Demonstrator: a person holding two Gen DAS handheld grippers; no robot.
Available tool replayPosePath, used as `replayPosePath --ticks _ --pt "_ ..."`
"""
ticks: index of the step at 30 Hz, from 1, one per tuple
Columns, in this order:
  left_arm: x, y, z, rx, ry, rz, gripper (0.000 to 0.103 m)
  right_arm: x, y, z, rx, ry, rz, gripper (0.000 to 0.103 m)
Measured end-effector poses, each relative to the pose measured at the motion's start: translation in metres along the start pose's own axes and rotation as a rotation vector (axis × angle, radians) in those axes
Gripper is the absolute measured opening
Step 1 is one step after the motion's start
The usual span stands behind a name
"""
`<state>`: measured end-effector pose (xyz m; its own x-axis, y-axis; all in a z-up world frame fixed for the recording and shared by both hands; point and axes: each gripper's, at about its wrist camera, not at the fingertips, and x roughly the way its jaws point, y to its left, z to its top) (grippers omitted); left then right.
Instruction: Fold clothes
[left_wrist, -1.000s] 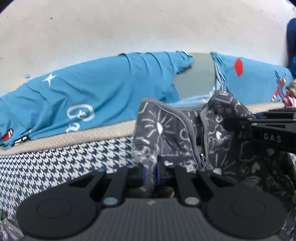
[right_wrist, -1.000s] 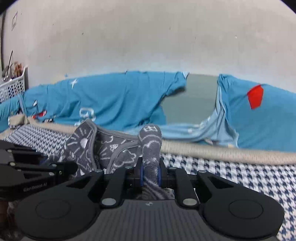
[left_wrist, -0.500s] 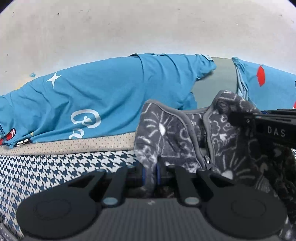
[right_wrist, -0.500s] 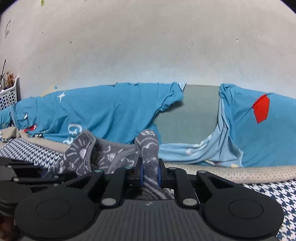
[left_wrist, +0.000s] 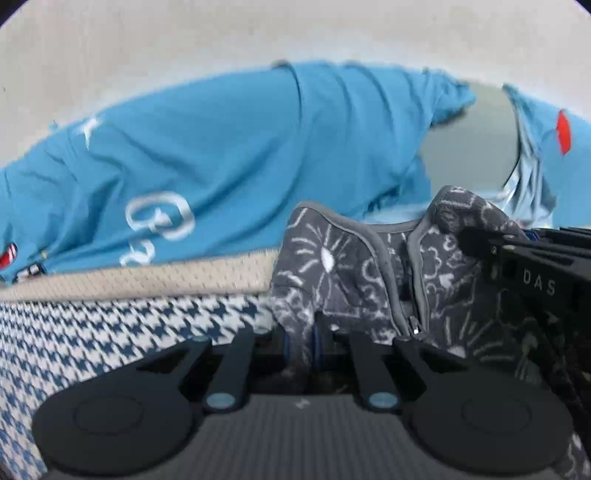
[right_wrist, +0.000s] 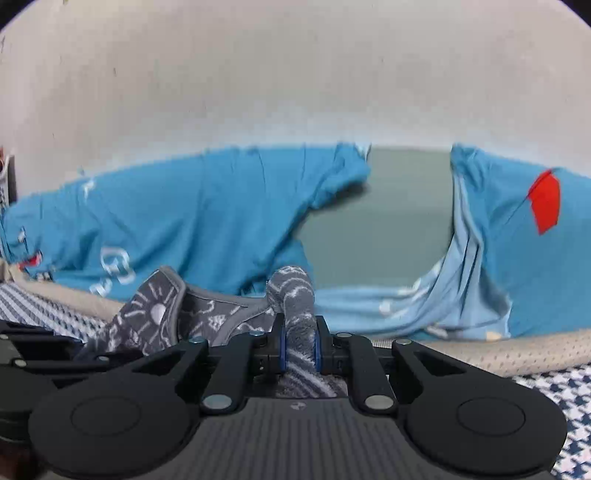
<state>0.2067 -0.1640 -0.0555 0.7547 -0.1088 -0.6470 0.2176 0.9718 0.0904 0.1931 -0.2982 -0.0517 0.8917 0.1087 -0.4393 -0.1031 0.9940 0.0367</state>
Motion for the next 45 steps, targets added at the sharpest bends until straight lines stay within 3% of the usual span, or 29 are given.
replayPosePath --ticks 4,7,9,12,18,26,36,45 --pt "0.01 -0.004 -0.006 0.019 0.002 0.038 0.019 0.016 -0.001 -0.014 -0.018 0.067 -0.025 0.017" --pt "0.009 -0.003 -0.004 0.007 0.011 0.048 0.025 0.017 -0.009 -0.016 0.019 0.079 -0.019 0.033" --pt "0.004 0.0 -0.002 0.0 0.01 0.057 0.037 0.012 -0.014 -0.013 0.048 0.069 -0.007 0.046" --pt "-0.011 0.005 0.004 -0.024 -0.012 0.071 0.05 0.001 -0.022 -0.005 0.085 0.065 0.013 0.051" --pt "-0.051 0.009 0.008 -0.048 -0.038 0.066 0.076 -0.027 -0.028 0.011 0.091 0.061 0.003 0.052" --pt "-0.098 -0.002 -0.015 -0.022 0.0 0.02 0.077 -0.082 -0.045 0.005 0.087 0.08 -0.018 0.054" --pt "-0.155 -0.012 -0.059 0.027 0.053 -0.022 0.088 -0.136 -0.074 -0.027 0.123 0.167 -0.074 0.054" --pt "-0.182 -0.011 -0.094 -0.016 0.099 -0.034 0.088 -0.174 -0.092 -0.047 0.119 0.231 -0.116 0.054"
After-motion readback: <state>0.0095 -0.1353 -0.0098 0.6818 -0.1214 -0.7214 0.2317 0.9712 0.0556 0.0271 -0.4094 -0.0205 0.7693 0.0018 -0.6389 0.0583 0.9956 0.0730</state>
